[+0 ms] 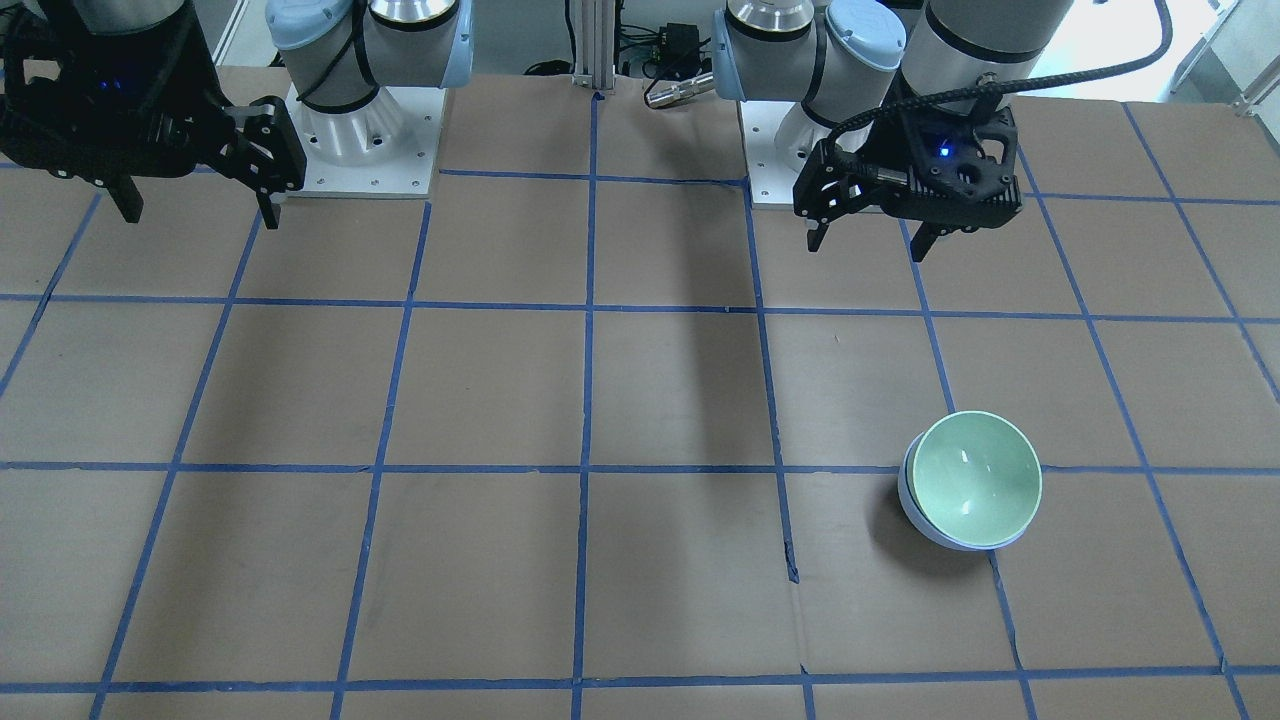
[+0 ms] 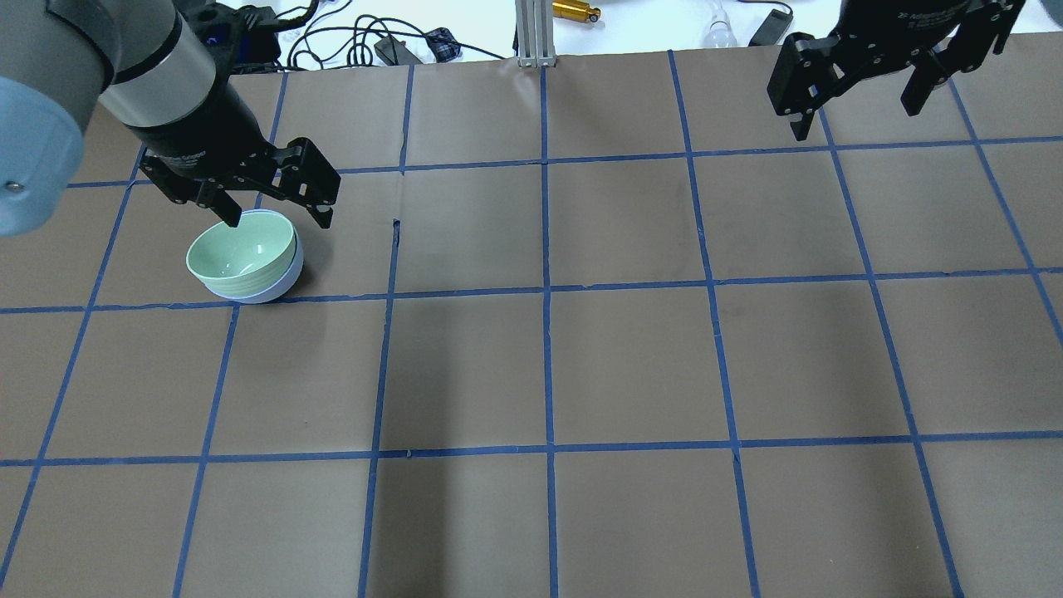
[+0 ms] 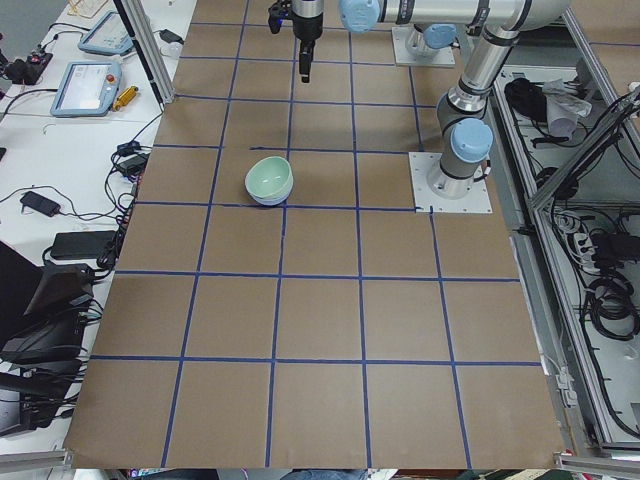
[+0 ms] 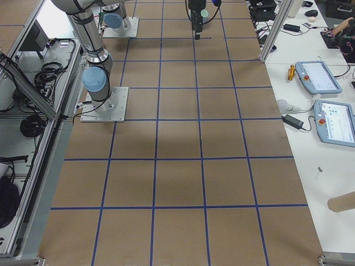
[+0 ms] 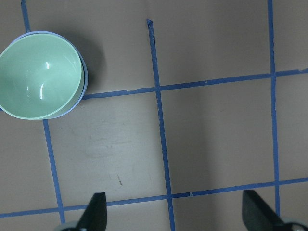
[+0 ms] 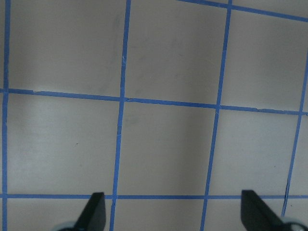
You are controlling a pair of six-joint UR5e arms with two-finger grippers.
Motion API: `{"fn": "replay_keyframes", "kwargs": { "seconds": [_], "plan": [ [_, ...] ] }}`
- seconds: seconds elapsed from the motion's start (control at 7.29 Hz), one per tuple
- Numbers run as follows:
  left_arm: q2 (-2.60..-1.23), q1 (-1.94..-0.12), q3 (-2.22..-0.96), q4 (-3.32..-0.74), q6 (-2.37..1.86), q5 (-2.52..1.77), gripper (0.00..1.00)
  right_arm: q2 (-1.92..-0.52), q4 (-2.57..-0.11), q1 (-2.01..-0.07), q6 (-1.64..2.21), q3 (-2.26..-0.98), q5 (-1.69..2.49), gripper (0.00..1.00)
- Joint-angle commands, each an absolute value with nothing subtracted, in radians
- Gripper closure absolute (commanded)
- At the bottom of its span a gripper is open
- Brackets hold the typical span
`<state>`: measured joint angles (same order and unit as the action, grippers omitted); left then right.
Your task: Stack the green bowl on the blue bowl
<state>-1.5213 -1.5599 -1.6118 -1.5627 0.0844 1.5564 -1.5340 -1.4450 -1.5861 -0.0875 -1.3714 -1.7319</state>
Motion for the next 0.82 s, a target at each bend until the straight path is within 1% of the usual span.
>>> {"fn": "replay_keyframes", "kwargs": {
  "seconds": [0.0,0.69],
  "plan": [
    [-1.52,-1.563,-1.611,-1.562,0.051,1.591,0.0,-1.534,-1.445,-1.586,-0.087,-1.371,-1.732,0.0],
    [-1.526,-1.563,-1.606,-1.549,0.051,1.589,0.0,-1.534,-1.445,-1.586,-0.087,-1.371,-1.732,0.0]
  ]
}}
